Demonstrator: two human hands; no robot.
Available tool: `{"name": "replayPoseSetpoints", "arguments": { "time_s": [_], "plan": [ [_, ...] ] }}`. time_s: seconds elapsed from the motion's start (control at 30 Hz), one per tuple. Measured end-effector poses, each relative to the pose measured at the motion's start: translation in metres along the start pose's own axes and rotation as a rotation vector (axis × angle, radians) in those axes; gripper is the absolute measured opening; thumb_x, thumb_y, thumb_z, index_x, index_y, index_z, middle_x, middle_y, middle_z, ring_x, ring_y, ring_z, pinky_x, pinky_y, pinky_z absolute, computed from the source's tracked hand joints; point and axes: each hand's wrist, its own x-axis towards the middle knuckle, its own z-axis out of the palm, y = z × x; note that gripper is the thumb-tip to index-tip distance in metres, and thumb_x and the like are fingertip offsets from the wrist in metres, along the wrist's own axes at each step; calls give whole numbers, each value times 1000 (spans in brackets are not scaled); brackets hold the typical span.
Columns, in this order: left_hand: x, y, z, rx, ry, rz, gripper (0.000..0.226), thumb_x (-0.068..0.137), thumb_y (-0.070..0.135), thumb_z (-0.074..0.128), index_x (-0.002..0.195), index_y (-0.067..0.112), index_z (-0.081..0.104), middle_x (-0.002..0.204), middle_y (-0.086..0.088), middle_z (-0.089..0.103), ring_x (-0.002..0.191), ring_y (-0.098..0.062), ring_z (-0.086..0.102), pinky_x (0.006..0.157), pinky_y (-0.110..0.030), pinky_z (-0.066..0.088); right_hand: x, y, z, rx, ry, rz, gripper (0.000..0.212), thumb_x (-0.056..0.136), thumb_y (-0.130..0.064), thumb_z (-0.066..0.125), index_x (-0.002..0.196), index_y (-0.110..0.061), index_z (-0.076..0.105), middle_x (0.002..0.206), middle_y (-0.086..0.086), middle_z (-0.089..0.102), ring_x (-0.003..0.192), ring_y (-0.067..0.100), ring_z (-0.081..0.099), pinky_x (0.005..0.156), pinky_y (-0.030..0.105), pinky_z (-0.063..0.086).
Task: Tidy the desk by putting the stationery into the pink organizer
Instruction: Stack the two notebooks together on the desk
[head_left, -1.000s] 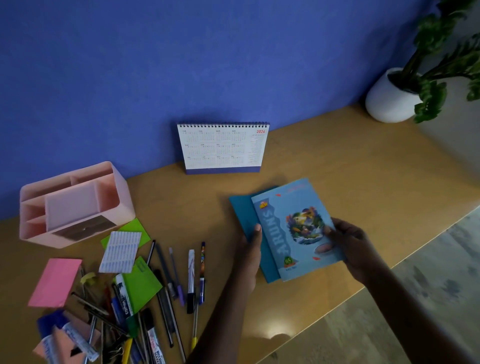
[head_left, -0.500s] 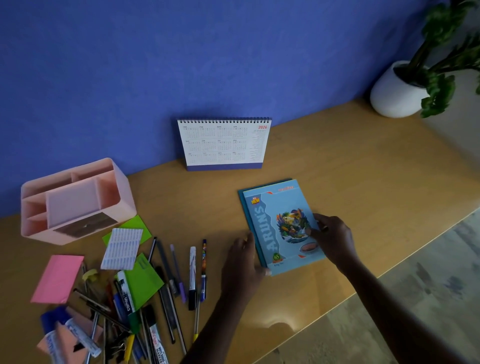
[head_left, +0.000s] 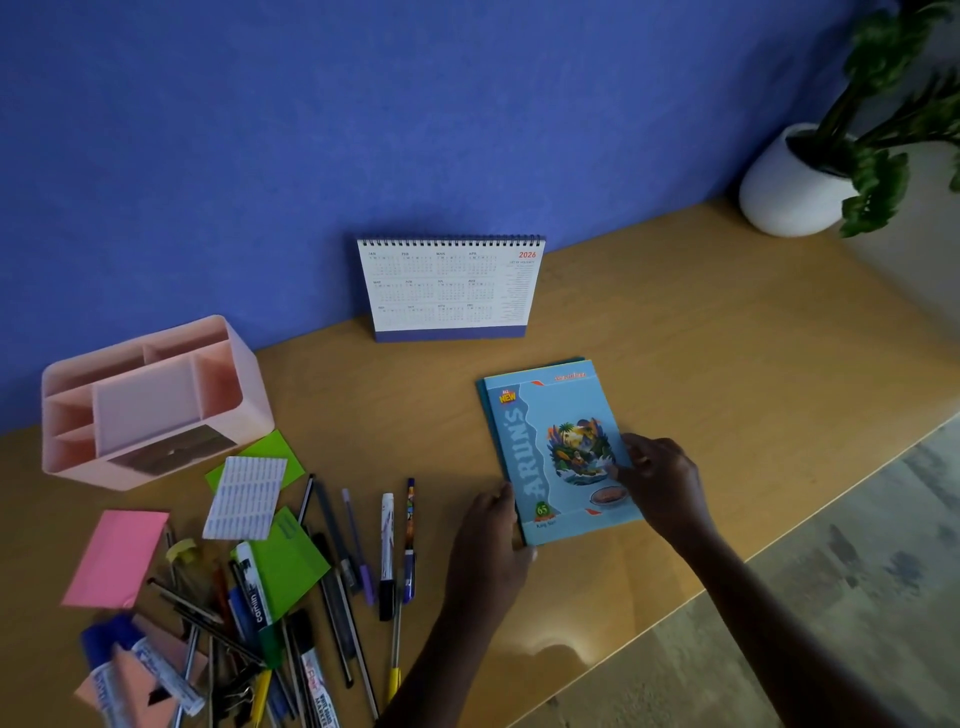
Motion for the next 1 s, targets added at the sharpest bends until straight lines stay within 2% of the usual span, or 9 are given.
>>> {"name": "replayPoseSetpoints", "arguments": {
  "time_s": [0.1,0.2,0.27,0.33,0.5,0.67,0.8,0.9,1.0],
  "plan": [
    [-1,0,2,-18,20,-11,77,87,20,87,156,21,51,122,4,64,110,-11,67,82,-11,52,-1,5,-11,-15,-173,-67,69,69,-23,100,130,-18,68,103,-7,56,104,24,59,77,35,54],
    [-4,1,8,-32,43,-23,70,88,20,86,152,22,57,118,6,65,106,-8,67,83,-13,57,0,20,-15,-125,-348,-140,115,54,-33,104,153,-29,44,131,4,52,126,29,51,94,45,60],
    [-7,4,12,-56,75,-24,66,90,19,84,151,21,58,118,5,66,106,-6,66,84,-14,57,-2,21,-15,-242,-353,-150,131,57,-23,103,166,-21,28,147,7,42,135,29,42,105,45,56],
    [-10,8,14,-76,97,-25,64,92,17,82,151,21,58,122,3,66,110,-8,67,87,-15,57,-2,19,-18,-273,-348,-161,132,61,-18,102,168,-14,24,153,8,37,139,29,39,109,43,53],
    [-7,17,22,-91,136,-28,61,95,18,78,151,21,57,126,1,66,115,-13,67,90,-16,55,6,22,-25,-263,-320,-207,120,63,-11,100,164,-12,37,152,12,42,137,32,44,103,40,58],
    [-3,24,31,-105,173,-35,58,98,14,73,153,18,55,129,-2,64,119,-14,66,94,-23,60,12,26,-26,-230,-278,-229,108,60,4,99,156,-3,50,145,20,49,128,37,53,88,33,60],
    [-2,28,36,-96,201,-16,43,98,12,70,140,18,63,124,-2,65,118,-16,66,92,-29,61,14,32,-28,-221,-295,-255,104,50,13,100,145,4,59,135,27,57,118,38,60,81,27,55],
    [-5,30,38,-98,220,-6,41,99,11,69,139,18,62,125,-4,64,119,-18,64,95,-31,60,14,33,-29,-207,-297,-230,100,50,16,98,142,4,62,136,26,57,117,32,60,83,30,56],
    [-9,28,39,-108,214,15,48,102,12,65,148,18,56,134,-4,61,128,-16,60,101,-28,58,10,32,-28,-211,-240,-247,104,53,14,98,147,1,56,137,27,55,120,42,61,87,50,64]
  ]
}}
